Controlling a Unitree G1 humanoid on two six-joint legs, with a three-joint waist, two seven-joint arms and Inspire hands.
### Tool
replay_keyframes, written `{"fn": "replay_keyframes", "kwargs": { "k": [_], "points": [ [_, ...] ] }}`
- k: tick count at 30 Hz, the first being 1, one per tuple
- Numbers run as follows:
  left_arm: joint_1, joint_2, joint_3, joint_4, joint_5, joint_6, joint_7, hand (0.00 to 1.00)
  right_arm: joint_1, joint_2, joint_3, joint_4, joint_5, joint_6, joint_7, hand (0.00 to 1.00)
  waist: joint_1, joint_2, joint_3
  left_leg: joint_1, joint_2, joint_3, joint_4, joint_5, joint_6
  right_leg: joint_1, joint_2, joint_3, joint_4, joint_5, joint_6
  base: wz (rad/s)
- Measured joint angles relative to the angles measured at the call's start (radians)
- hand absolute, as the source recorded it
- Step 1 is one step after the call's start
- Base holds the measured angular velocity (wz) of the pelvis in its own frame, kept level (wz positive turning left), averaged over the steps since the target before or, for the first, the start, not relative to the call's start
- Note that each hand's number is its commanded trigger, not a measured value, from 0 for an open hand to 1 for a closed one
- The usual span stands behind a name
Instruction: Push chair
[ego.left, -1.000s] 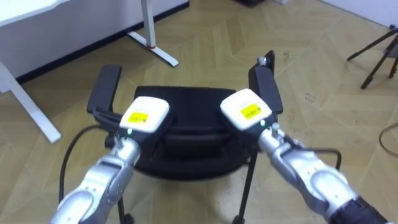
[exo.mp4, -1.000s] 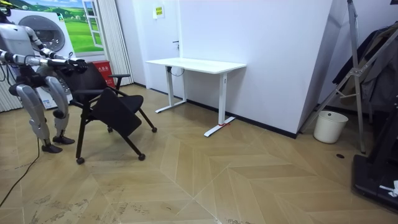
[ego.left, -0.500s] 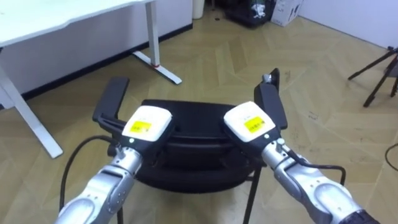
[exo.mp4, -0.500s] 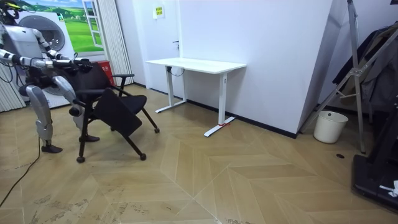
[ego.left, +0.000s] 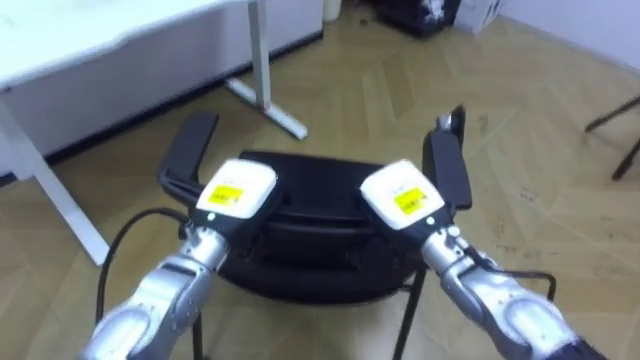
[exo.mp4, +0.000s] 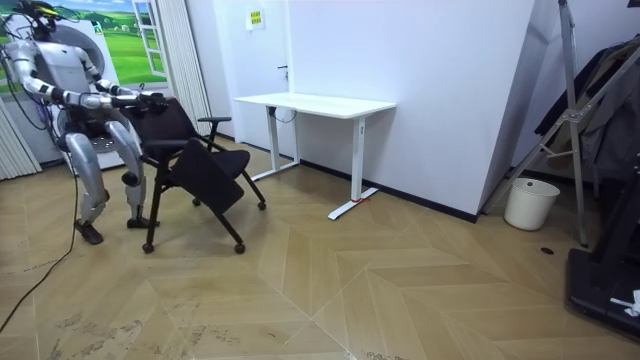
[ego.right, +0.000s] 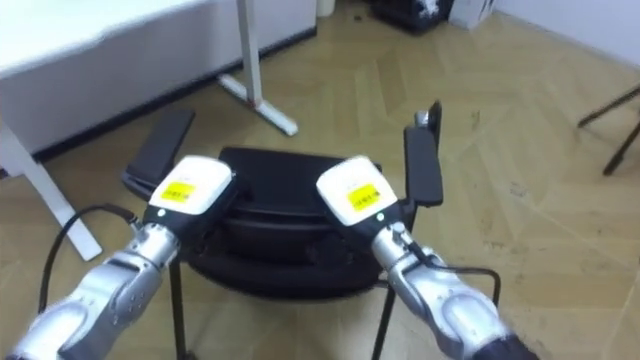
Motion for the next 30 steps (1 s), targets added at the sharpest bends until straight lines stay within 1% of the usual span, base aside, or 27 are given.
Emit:
{"fn": "replay_keyframes", "kwargs": {
  "k": [1,2,3,5,6,7,8,9,10,11,12,13,14,15,16,17,18,19,20,21,23,24,25,26,27,29,30],
  "points": [
    [-0.004,0.004,0.003,0.001,0.000,-0.001,0.002,1.00,-0.006,0.004,0.001,0.000,-0.003,0.004,0.000,1.00,0.014,0.011,0.0045,0.011,0.001,-0.026,-0.011,0.000,0.000,-0.053,0.012,-0.005,0.008,-0.024,0.002,-0.31],
    [-0.005,0.007,0.008,0.001,0.001,-0.003,0.002,1.00,-0.010,0.013,0.008,-0.001,-0.013,0.016,0.002,1.00,0.026,0.022,0.0079,0.027,0.000,-0.051,-0.028,0.000,0.000,-0.105,0.041,-0.004,-0.032,-0.044,-0.002,-0.25],
    [-0.004,0.009,0.010,0.001,0.001,-0.004,0.002,1.00,-0.010,0.019,0.008,-0.001,-0.015,0.021,0.004,1.00,0.028,0.023,0.0065,0.031,0.000,-0.062,-0.034,0.000,0.000,-0.132,0.053,0.001,-0.061,-0.047,-0.005,0.00],
    [-0.003,0.014,0.012,0.007,0.003,-0.008,0.003,1.00,-0.009,0.028,0.011,0.001,-0.025,0.022,0.011,1.00,0.025,0.020,0.0062,0.063,-0.005,-0.094,-0.053,-0.003,0.001,-0.212,0.089,0.010,-0.236,-0.041,-0.011,0.36],
    [-0.001,0.014,0.010,0.012,0.003,-0.008,0.004,1.00,-0.009,0.031,0.011,0.004,-0.025,0.022,0.017,1.00,0.017,0.020,0.0066,0.072,-0.010,-0.111,-0.053,-0.007,0.000,-0.221,0.096,0.016,-0.293,-0.032,-0.012,0.69],
    [0.000,0.012,0.008,0.023,0.003,-0.008,0.015,1.00,-0.009,0.036,0.012,0.010,-0.025,0.019,0.026,1.00,-0.007,0.014,0.0075,0.086,-0.024,-0.144,-0.055,-0.015,-0.001,-0.229,0.109,0.035,-0.422,0.000,-0.019,0.93],
    [0.000,0.011,0.006,0.033,0.001,-0.008,0.026,1.00,-0.010,0.037,0.008,0.015,-0.025,0.014,0.027,1.00,-0.032,0.005,0.0019,0.094,-0.035,-0.179,-0.051,-0.026,-0.003,-0.228,0.118,0.071,-0.526,0.003,-0.012,1.02],
    [-0.003,0.006,0.005,0.040,0.002,-0.008,0.028,1.00,-0.012,0.035,0.007,0.021,-0.026,0.011,0.029,1.00,-0.042,0.003,-0.0024,0.100,-0.039,-0.197,-0.051,-0.031,-0.007,-0.217,0.125,0.078,-0.574,0.016,-0.019,0.99],
    [-0.005,-0.011,-0.004,0.047,0.016,-0.002,0.036,1.00,-0.017,0.026,0.005,0.032,-0.026,0.009,0.035,1.00,-0.055,0.000,-0.0053,0.118,-0.040,-0.229,-0.053,-0.043,-0.014,-0.192,0.135,0.079,-0.635,0.043,-0.050,0.71],
    [0.007,-0.026,-0.001,0.041,0.039,0.010,0.040,1.00,-0.018,0.018,0.004,0.030,-0.030,0.002,0.043,1.00,-0.054,0.003,-0.0143,0.135,-0.038,-0.254,-0.063,-0.053,-0.025,-0.167,0.146,0.077,-0.663,0.081,-0.040,0.54],
    [0.011,-0.026,0.005,0.038,0.039,0.009,0.044,1.00,-0.019,0.018,0.003,0.023,-0.033,0.002,0.045,1.00,-0.051,-0.002,-0.0143,0.142,-0.039,-0.260,-0.066,-0.056,-0.034,-0.158,0.151,0.085,-0.671,0.120,-0.045,0.41],
    [0.015,-0.028,0.007,0.038,0.039,0.010,0.049,1.00,-0.019,0.018,0.003,0.021,-0.035,0.001,0.051,1.00,-0.049,-0.006,-0.0171,0.157,-0.038,-0.280,-0.066,-0.066,-0.043,-0.144,0.159,0.090,-0.663,0.149,-0.066,0.49],
    [0.015,-0.031,0.009,0.042,0.039,0.013,0.055,1.00,-0.022,0.019,0.003,0.020,-0.034,0.000,0.053,1.00,-0.045,-0.009,-0.0183,0.175,-0.034,-0.295,-0.066,-0.080,-0.052,-0.132,0.160,0.079,-0.643,0.168,-0.084,0.48],
    [0.015,-0.035,0.014,0.045,0.039,0.013,0.057,1.00,-0.024,0.019,0.003,0.019,-0.033,0.000,0.055,1.00,-0.037,-0.007,-0.0185,0.185,-0.027,-0.298,-0.067,-0.090,-0.058,-0.130,0.163,0.072,-0.626,0.159,-0.092,0.27],
    [0.013,-0.039,0.021,0.045,0.040,0.013,0.057,1.00,-0.034,0.021,0.003,0.020,-0.033,0.000,0.067,1.00,-0.026,-0.003,-0.0199,0.198,-0.008,-0.299,-0.067,-0.109,-0.071,-0.127,0.173,0.054,-0.603,0.130,-0.108,0.17],
    [0.005,-0.036,0.029,0.043,0.040,0.013,0.057,1.00,-0.052,0.029,0.003,0.022,-0.032,0.002,0.079,1.00,-0.018,-0.006,-0.0163,0.204,0.014,-0.295,-0.067,-0.121,-0.088,-0.124,0.177,0.027,-0.580,0.106,-0.127,0.28],
    [-0.002,-0.034,0.032,0.043,0.042,0.013,0.057,1.00,-0.059,0.029,0.003,0.022,-0.032,0.006,0.082,1.00,-0.019,-0.010,-0.0132,0.203,0.023,-0.290,-0.065,-0.126,-0.097,-0.123,0.177,0.012,-0.569,0.092,-0.136,0.57],
    [-0.010,-0.032,0.035,0.043,0.049,0.013,0.057,1.00,-0.068,0.029,0.001,0.017,-0.032,0.012,0.085,1.00,-0.018,-0.023,-0.0080,0.199,0.043,-0.272,-0.054,-0.134,-0.112,-0.122,0.178,-0.012,-0.546,0.060,-0.149,0.67],
    [-0.021,-0.026,0.036,0.041,0.052,0.013,0.057,1.00,-0.075,0.034,-0.001,0.019,-0.030,0.016,0.087,1.00,-0.014,-0.031,-0.0069,0.199,0.066,-0.237,-0.032,-0.145,-0.131,-0.116,0.184,-0.033,-0.526,0.027,-0.160,0.63],
    [-0.025,-0.025,0.036,0.042,0.052,0.013,0.057,1.00,-0.079,0.038,-0.002,0.022,-0.029,0.017,0.088,1.00,-0.016,-0.034,-0.0049,0.195,0.076,-0.224,-0.011,-0.150,-0.139,-0.107,0.184,-0.049,-0.517,0.011,-0.167,0.57],
    [-0.036,-0.024,0.036,0.046,0.053,0.013,0.060,1.00,-0.082,0.042,-0.005,0.023,-0.028,0.018,0.090,1.00,-0.016,-0.045,-0.0012,0.135,0.106,-0.188,0.171,-0.152,-0.155,-0.076,0.186,-0.091,-0.487,-0.055,-0.178,0.62],
    [-0.036,-0.024,0.036,0.045,0.053,0.013,0.065,1.00,-0.082,0.041,-0.006,0.020,-0.028,0.017,0.090,1.00,-0.017,-0.045,-0.0007,0.105,0.114,-0.185,0.241,-0.142,-0.167,-0.070,0.187,-0.102,-0.480,-0.070,-0.183,0.49],
    [-0.039,-0.025,0.037,0.045,0.052,0.014,0.076,1.00,-0.082,0.041,-0.009,0.019,-0.026,0.012,0.090,1.00,-0.016,-0.044,-0.0016,0.053,0.132,-0.184,0.367,-0.110,-0.178,-0.052,0.188,-0.135,-0.467,-0.092,-0.199,0.38],
    [-0.035,-0.025,0.036,0.045,0.052,0.014,0.083,1.00,-0.081,0.042,-0.015,0.020,-0.028,0.004,0.090,1.00,-0.015,-0.040,-0.0014,0.012,0.154,-0.182,0.454,-0.070,-0.183,-0.025,0.202,-0.158,-0.466,-0.107,-0.209,0.36],
    [-0.033,-0.025,0.035,0.044,0.052,0.014,0.087,1.00,-0.081,0.042,-0.015,0.022,-0.028,0.001,0.090,1.00,-0.016,-0.041,-0.0012,0.001,0.164,-0.178,0.483,-0.052,-0.184,-0.010,0.206,-0.169,-0.467,-0.115,-0.212,0.42],
    [-0.029,-0.025,0.032,0.043,0.051,0.020,0.094,1.00,-0.082,0.041,-0.016,0.024,-0.026,-0.004,0.092,1.00,-0.007,-0.042,0.0000,-0.015,0.196,-0.146,0.545,0.009,-0.184,0.030,0.217,-0.184,-0.473,-0.143,-0.218,0.29],
    [-0.026,-0.027,0.032,0.044,0.050,0.022,0.098,1.00,-0.082,0.042,-0.016,0.025,-0.026,-0.004,0.093,1.00,-0.003,-0.041,-0.0006,-0.018,0.199,-0.144,0.555,0.024,-0.184,0.035,0.217,-0.186,-0.474,-0.147,-0.218,0.14]
  ]
}}
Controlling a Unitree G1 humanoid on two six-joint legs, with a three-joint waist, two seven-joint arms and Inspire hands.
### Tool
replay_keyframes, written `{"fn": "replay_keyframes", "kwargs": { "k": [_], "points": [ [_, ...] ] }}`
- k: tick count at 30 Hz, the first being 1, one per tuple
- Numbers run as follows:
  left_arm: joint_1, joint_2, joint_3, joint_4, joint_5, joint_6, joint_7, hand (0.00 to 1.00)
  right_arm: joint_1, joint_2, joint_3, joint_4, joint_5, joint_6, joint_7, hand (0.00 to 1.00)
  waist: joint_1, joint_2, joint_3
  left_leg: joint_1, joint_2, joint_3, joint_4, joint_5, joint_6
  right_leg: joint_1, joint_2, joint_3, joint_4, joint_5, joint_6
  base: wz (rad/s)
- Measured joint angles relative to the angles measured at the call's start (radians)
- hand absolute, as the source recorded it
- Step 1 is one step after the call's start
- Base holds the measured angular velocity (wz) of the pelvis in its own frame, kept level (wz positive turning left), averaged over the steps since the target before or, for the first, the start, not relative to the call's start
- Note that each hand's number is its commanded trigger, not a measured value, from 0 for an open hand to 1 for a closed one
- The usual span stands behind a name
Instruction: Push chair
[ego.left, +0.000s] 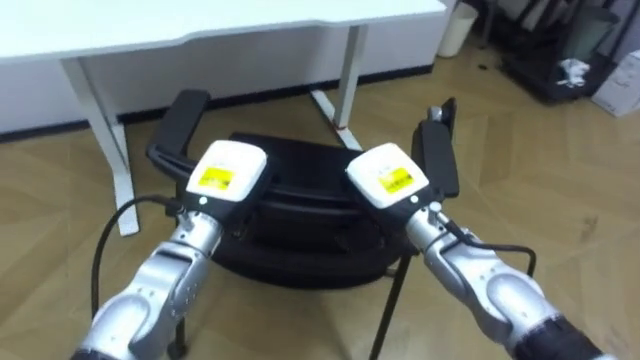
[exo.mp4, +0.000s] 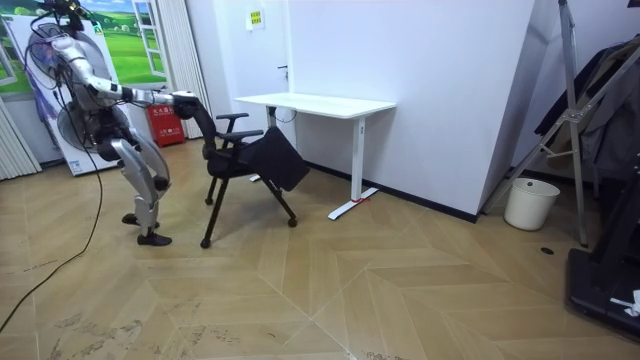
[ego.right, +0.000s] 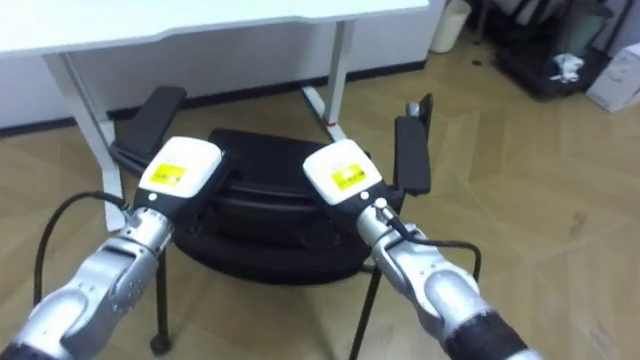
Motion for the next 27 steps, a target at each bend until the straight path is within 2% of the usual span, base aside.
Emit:
{"fn": "replay_keyframes", "kwargs": {
  "k": [2,6,9,11,12,13,14,16,17,18,19,20,21,23,24,26,27],
  "points": [
    [0.009,-0.012,0.001,0.007,-0.001,0.010,0.010,1.00,0.000,-0.001,0.000,0.000,-0.004,0.000,0.003,1.00,0.004,0.000,0.0018,-0.001,0.005,0.007,0.002,0.042,-0.009,0.033,0.000,-0.010,-0.027,-0.002,0.000,0.23],
    [0.015,-0.023,-0.001,0.011,-0.002,0.016,0.018,1.00,0.000,-0.012,0.006,-0.002,-0.004,0.000,0.001,1.00,0.007,-0.003,0.0034,-0.032,0.006,0.015,-0.075,0.027,-0.007,0.071,0.001,-0.010,-0.089,-0.002,0.000,0.13],
    [0.037,-0.033,-0.002,0.002,0.000,0.019,0.027,1.00,0.008,-0.014,0.014,-0.002,-0.006,-0.001,0.002,1.00,0.010,-0.011,0.0002,-0.063,-0.014,0.023,-0.226,0.007,-0.007,0.103,-0.006,-0.009,-0.121,-0.003,0.005,0.02],
    [0.046,-0.034,-0.002,-0.006,0.009,0.023,0.029,1.00,0.020,-0.018,0.013,-0.005,-0.015,-0.001,-0.019,1.00,0.016,-0.013,-0.0028,-0.096,-0.046,0.029,-0.412,0.010,-0.008,0.116,-0.011,-0.006,-0.136,-0.004,0.011,-0.05],
    [0.050,-0.035,-0.002,-0.007,0.011,0.023,0.029,1.00,0.025,-0.017,0.014,-0.006,-0.019,-0.001,-0.022,1.00,0.018,-0.012,-0.0038,-0.100,-0.057,0.035,-0.461,0.014,-0.010,0.124,-0.010,-0.007,-0.145,-0.003,0.014,0.00],
    [0.058,-0.037,-0.002,-0.010,0.012,0.023,0.028,1.00,0.035,-0.019,0.013,-0.013,-0.029,-0.001,-0.022,1.00,0.017,-0.010,-0.0060,-0.106,-0.075,0.042,-0.554,0.037,-0.017,0.139,-0.008,-0.010,-0.162,-0.002,0.020,0.03],
    [0.064,-0.037,-0.002,-0.014,0.011,0.023,0.027,1.00,0.040,-0.020,0.013,-0.018,-0.032,-0.001,-0.023,1.00,0.019,-0.007,-0.0080,-0.107,-0.081,0.048,-0.594,0.054,-0.016,0.143,-0.008,-0.010,-0.167,-0.003,0.023,-0.03],
    [0.094,-0.036,-0.002,-0.046,0.008,0.027,0.021,1.00,0.065,-0.027,0.013,-0.047,-0.047,0.000,-0.030,1.00,0.025,0.001,-0.0164,-0.105,-0.107,0.072,-0.696,0.154,0.013,0.161,-0.010,0.001,-0.178,-0.011,0.039,-0.11],
    [0.110,-0.035,0.000,-0.067,0.008,0.036,0.019,1.00,0.073,-0.029,0.013,-0.060,-0.050,0.000,-0.034,1.00,0.025,-0.001,-0.0258,-0.101,-0.120,0.072,-0.723,0.201,0.024,0.163,-0.012,0.007,-0.178,-0.016,0.047,-0.05],
    [0.114,-0.034,0.001,-0.077,0.008,0.040,0.019,1.00,0.073,-0.031,0.013,-0.067,-0.050,0.001,-0.034,1.00,0.023,-0.001,-0.0257,-0.095,-0.126,0.072,-0.734,0.219,0.029,0.164,-0.016,0.007,-0.179,-0.019,0.051,0.00],
    [0.117,-0.034,0.001,-0.095,0.008,0.048,0.010,1.00,0.074,-0.040,0.013,-0.080,-0.052,0.001,-0.034,1.00,0.023,-0.003,-0.0253,-0.088,-0.136,0.074,-0.750,0.250,0.045,0.166,-0.023,0.008,-0.177,-0.024,0.060,0.03],
    [0.119,-0.033,0.003,-0.108,0.012,0.055,0.000,1.00,0.075,-0.044,0.012,-0.087,-0.054,0.003,-0.035,1.00,0.024,-0.009,-0.0235,-0.076,-0.150,0.075,-0.750,0.266,0.043,0.172,-0.036,0.011,-0.178,-0.030,0.072,0.00],
    [0.120,-0.032,0.003,-0.112,0.013,0.059,-0.003,1.00,0.075,-0.045,0.011,-0.089,-0.055,0.004,-0.035,1.00,0.024,-0.014,-0.0210,-0.066,-0.157,0.083,-0.752,0.265,0.045,0.178,-0.045,0.012,-0.180,-0.033,0.077,0.00],
    [0.122,-0.038,0.005,-0.128,0.014,0.067,-0.025,1.00,0.082,-0.046,0.001,-0.099,-0.067,0.003,-0.032,1.00,0.025,-0.029,-0.0123,-0.042,-0.188,0.099,-0.749,0.241,0.065,0.203,-0.076,0.017,-0.187,-0.047,0.104,0.00],
    [0.122,-0.039,0.005,-0.132,0.014,0.069,-0.031,1.00,0.082,-0.046,0.000,-0.102,-0.068,0.003,-0.031,1.00,0.025,-0.031,-0.0110,-0.037,-0.196,0.099,-0.746,0.233,0.068,0.208,-0.084,0.017,-0.186,-0.051,0.110,0.00],
    [0.113,-0.040,0.011,-0.137,0.014,0.070,-0.058,1.00,0.083,-0.049,-0.008,-0.111,-0.072,0.003,-0.026,1.00,0.024,-0.031,-0.0115,-0.034,-0.216,0.116,-0.727,0.198,0.084,0.202,-0.121,0.019,-0.122,-0.064,0.136,0.05],
    [0.111,-0.041,0.012,-0.137,0.013,0.070,-0.065,1.00,0.083,-0.052,-0.008,-0.113,-0.071,0.003,-0.025,1.00,0.025,-0.031,-0.0118,-0.032,-0.220,0.125,-0.722,0.188,0.091,0.188,-0.134,0.022,-0.084,-0.068,0.143,0.00]
  ]
}}
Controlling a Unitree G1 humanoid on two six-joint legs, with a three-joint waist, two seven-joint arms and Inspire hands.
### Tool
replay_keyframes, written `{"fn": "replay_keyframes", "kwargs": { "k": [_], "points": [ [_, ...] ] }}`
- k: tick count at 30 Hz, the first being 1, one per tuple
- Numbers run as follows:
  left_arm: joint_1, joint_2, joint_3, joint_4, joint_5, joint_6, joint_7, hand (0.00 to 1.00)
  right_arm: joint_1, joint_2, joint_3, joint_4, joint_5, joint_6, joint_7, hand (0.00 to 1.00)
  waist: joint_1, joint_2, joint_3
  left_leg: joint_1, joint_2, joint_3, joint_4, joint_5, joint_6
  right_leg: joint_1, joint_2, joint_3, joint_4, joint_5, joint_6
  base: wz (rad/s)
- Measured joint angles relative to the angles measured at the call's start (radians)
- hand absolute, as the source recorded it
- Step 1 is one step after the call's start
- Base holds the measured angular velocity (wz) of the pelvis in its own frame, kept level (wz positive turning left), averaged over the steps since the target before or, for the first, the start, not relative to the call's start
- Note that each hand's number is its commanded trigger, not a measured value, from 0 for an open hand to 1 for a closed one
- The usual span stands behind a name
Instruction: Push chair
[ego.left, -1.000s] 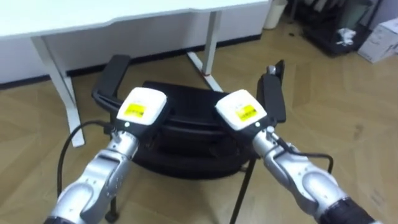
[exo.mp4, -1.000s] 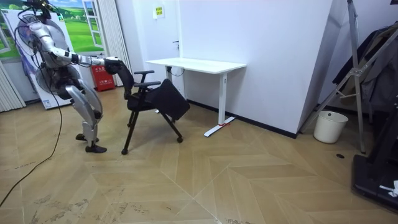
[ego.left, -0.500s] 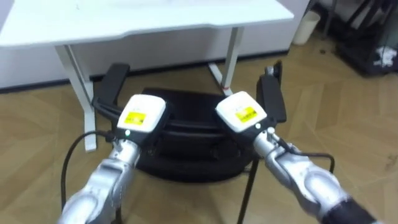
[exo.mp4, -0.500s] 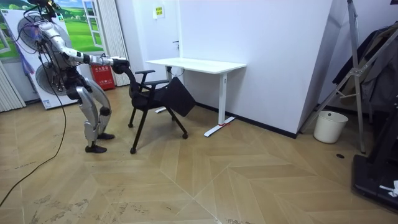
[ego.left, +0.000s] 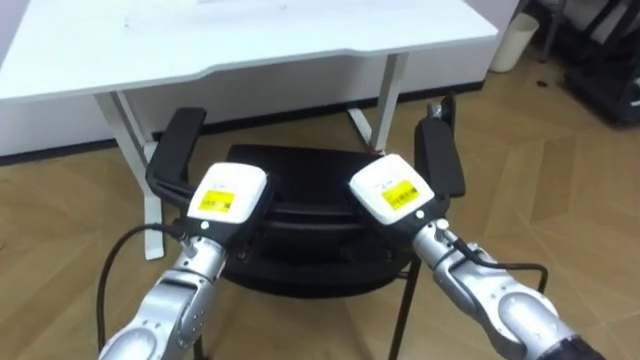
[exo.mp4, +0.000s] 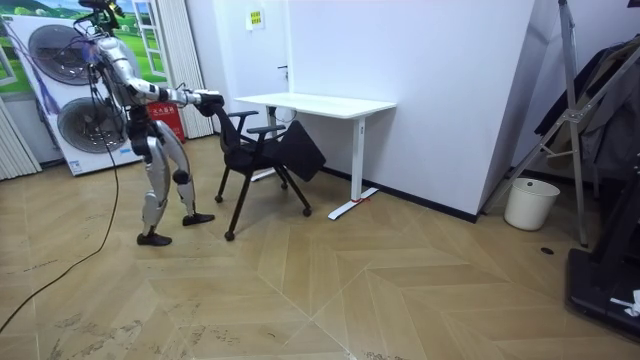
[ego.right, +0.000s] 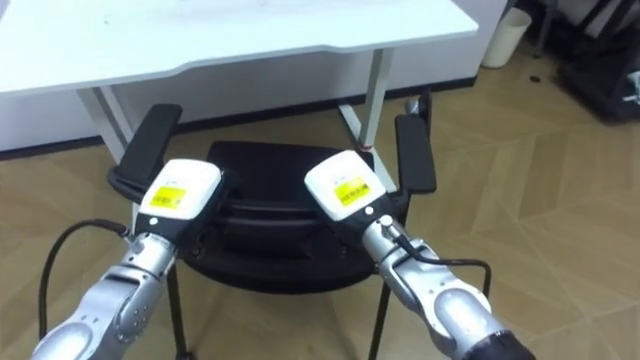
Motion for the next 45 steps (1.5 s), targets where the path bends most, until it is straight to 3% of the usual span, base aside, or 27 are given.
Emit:
{"fn": "replay_keyframes", "kwargs": {
  "k": [1,2,3,5,8,9,11,12,15,17,18,19,20,21,23,27,33,36,39,40,44,45],
  "points": [
    [-0.001,-0.002,0.000,0.001,-0.001,-0.001,-0.001,1.00,0.000,-0.002,0.000,-0.001,0.002,0.000,0.002,1.00,0.004,-0.002,0.0028,0.013,-0.009,0.006,0.005,-0.016,0.008,-0.037,-0.033,0.022,0.116,0.003,0.018,0.00],
    [-0.001,-0.002,-0.002,0.006,-0.001,-0.005,-0.003,1.00,0.004,-0.001,0.000,0.007,0.002,-0.004,0.000,1.00,0.005,-0.002,0.0063,0.035,-0.013,0.010,0.008,-0.032,0.019,-0.074,-0.071,0.025,0.234,0.027,0.061,0.00],
    [0.000,-0.002,-0.006,0.009,-0.001,-0.006,-0.004,1.00,0.007,0.000,0.000,0.011,0.002,-0.007,0.000,1.00,0.004,-0.004,0.0072,0.050,-0.014,0.017,0.008,-0.042,0.025,-0.087,-0.087,0.029,0.284,0.044,0.070,0.03],
    [-0.001,-0.004,-0.010,0.019,0.002,-0.007,-0.017,1.00,0.012,0.006,0.000,0.043,0.019,-0.017,-0.025,1.00,0.004,0.017,0.0161,0.085,-0.007,0.016,0.039,-0.092,0.041,-0.098,-0.104,0.047,0.383,0.127,0.062,-0.06],
    [-0.011,-0.004,-0.015,0.029,0.006,-0.017,-0.017,1.00,0.018,0.012,0.000,0.055,0.031,-0.016,-0.037,1.00,-0.002,0.045,0.0168,0.106,0.008,-0.010,0.069,-0.153,0.057,-0.121,-0.087,0.066,0.453,0.224,0.070,-0.03],
    [-0.013,0.001,-0.017,0.030,0.006,-0.018,-0.016,1.00,0.020,0.016,0.000,0.058,0.032,-0.015,-0.040,1.00,-0.004,0.044,0.0147,0.110,0.008,-0.014,0.067,-0.161,0.066,-0.134,-0.081,0.084,0.467,0.219,0.070,0.06],
    [-0.026,0.007,-0.017,0.039,0.006,-0.021,-0.015,1.00,0.020,0.028,0.000,0.059,0.030,0.000,-0.040,1.00,0.000,0.049,0.0101,0.126,0.019,-0.017,0.063,-0.180,0.071,-0.238,-0.058,0.130,0.502,0.149,0.064,0.02],
    [-0.027,0.011,-0.017,0.041,0.005,-0.026,-0.015,1.00,0.020,0.031,0.000,0.059,0.029,0.001,-0.039,1.00,-0.001,0.054,0.0106,0.131,0.024,-0.018,0.062,-0.185,0.071,-0.268,-0.048,0.141,0.493,0.138,0.059,0.04],
    [-0.025,0.017,-0.009,0.059,0.005,-0.050,-0.017,1.00,0.028,0.043,0.004,0.066,0.028,0.001,-0.025,1.00,-0.001,0.058,0.0131,0.183,0.036,-0.035,0.056,-0.209,0.058,-0.363,-0.011,0.194,0.290,0.132,0.055,0.22],
    [-0.024,0.023,-0.010,0.063,0.009,-0.057,-0.024,1.00,0.037,0.050,0.004,0.072,0.030,-0.002,-0.025,1.00,-0.022,0.050,0.0099,0.206,0.036,-0.074,0.060,-0.238,0.051,-0.384,-0.003,0.225,0.032,0.212,0.057,0.47],
    [-0.024,0.022,-0.010,0.065,0.012,-0.059,-0.024,1.00,0.039,0.049,0.004,0.072,0.030,-0.004,-0.025,1.00,-0.025,0.048,0.0083,0.211,0.038,-0.085,0.066,-0.248,0.045,-0.384,0.002,0.237,-0.018,0.257,0.058,0.52],
    [-0.023,0.021,-0.011,0.068,0.014,-0.062,-0.024,1.00,0.045,0.052,0.001,0.072,0.031,-0.004,-0.028,1.00,-0.029,0.040,-0.0003,0.225,0.042,-0.103,0.069,-0.266,0.029,-0.365,0.014,0.246,-0.062,0.323,0.059,0.42],
    [-0.023,0.021,-0.011,0.069,0.019,-0.064,-0.020,1.00,0.045,0.051,0.000,0.073,0.031,-0.005,-0.028,1.00,-0.027,0.036,-0.0053,0.232,0.052,-0.115,0.078,-0.275,0.010,-0.338,0.035,0.250,-0.086,0.366,0.045,0.43],
    [-0.023,0.021,-0.011,0.069,0.020,-0.064,-0.014,1.00,0.045,0.052,-0.003,0.073,0.031,-0.004,-0.029,1.00,-0.030,0.038,-0.0039,0.237,0.057,-0.125,0.079,-0.279,0.005,-0.325,0.042,0.244,-0.097,0.386,0.029,0.35],
    [-0.023,0.013,-0.010,0.071,0.020,-0.062,0.005,1.00,0.036,0.044,-0.006,0.067,0.034,-0.006,-0.023,1.00,-0.041,0.061,-0.0070,0.259,0.082,-0.150,0.050,-0.289,-0.012,-0.290,0.074,0.217,-0.125,0.390,0.007,0.27],
    [-0.035,0.005,-0.009,0.072,0.020,-0.045,0.026,1.00,-0.001,0.037,-0.006,0.064,0.033,-0.006,0.002,1.00,-0.045,0.068,-0.0062,0.296,0.103,-0.166,-0.013,-0.280,-0.029,-0.277,0.089,0.196,-0.123,0.366,-0.012,0.13],
    [-0.058,0.013,-0.008,0.062,0.026,-0.038,0.022,1.00,-0.024,0.042,-0.010,0.057,0.033,0.001,0.044,1.00,-0.033,0.048,0.0016,0.329,0.137,-0.171,-0.015,-0.301,-0.050,-0.261,0.108,0.177,-0.077,0.287,-0.021,0.09],
    [-0.077,0.024,-0.008,0.059,0.030,-0.044,0.004,1.00,-0.024,0.044,-0.017,0.043,0.034,0.003,0.062,1.00,-0.029,0.032,0.0067,0.305,0.151,-0.171,0.063,-0.327,-0.069,-0.257,0.105,0.147,-0.033,0.241,-0.033,0.28],
    [-0.082,0.034,-0.009,0.057,0.035,-0.050,0.000,1.00,-0.018,0.051,-0.016,0.043,0.034,0.003,0.061,1.00,-0.044,0.010,0.0109,0.266,0.173,-0.158,0.163,-0.335,-0.083,-0.222,0.098,0.085,-0.024,0.200,-0.048,0.54],
    [-0.083,0.034,-0.010,0.059,0.035,-0.050,-0.001,1.00,-0.016,0.051,-0.016,0.043,0.034,0.003,0.062,1.00,-0.061,0.006,0.0098,0.251,0.191,-0.129,0.196,-0.339,-0.089,-0.205,0.098,0.051,-0.024,0.185,-0.053,0.77],
    [-0.084,0.029,-0.012,0.068,0.035,-0.052,-0.002,1.00,-0.010,0.049,-0.017,0.044,0.030,0.003,0.059,1.00,-0.112,0.008,0.0076,0.245,0.232,-0.085,0.219,-0.338,-0.093,-0.149,0.105,-0.034,-0.044,0.160,-0.068,0.59],
    [-0.085,0.025,-0.012,0.068,0.035,-0.052,-0.002,1.00,-0.008,0.046,-0.018,0.043,0.030,0.003,0.055,1.00,-0.113,0.008,0.0067,0.247,0.233,-0.085,0.210,-0.336,-0.096,-0.148,0.107,-0.037,-0.046,0.159,-0.069,0.28]
  ]
}}
